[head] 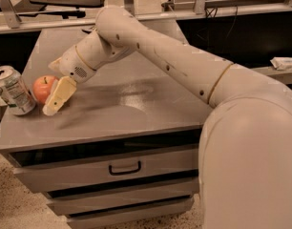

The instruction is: Move apple near 7up can

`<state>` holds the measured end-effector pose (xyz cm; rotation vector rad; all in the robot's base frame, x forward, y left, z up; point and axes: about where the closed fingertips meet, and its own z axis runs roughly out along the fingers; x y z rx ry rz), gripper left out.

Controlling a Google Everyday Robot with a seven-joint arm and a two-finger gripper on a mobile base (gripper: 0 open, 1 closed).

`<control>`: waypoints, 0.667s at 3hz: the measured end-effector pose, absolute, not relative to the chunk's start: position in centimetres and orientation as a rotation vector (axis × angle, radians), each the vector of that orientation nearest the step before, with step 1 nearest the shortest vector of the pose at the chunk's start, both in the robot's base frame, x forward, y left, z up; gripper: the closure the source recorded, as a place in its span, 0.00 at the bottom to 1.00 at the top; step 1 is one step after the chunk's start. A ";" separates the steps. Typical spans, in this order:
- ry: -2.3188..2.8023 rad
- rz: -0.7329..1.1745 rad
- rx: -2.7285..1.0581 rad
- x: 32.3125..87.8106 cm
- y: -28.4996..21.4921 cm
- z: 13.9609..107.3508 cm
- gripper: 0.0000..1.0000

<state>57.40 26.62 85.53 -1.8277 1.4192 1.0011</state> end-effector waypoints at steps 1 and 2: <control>1.462 0.896 -1.767 58.0 22.2 87.5 0.00; 1.450 0.732 -1.625 57.0 15.2 92.7 0.00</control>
Offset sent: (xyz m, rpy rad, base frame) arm 0.0120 -0.3389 0.1489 0.1455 -0.3382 -0.6331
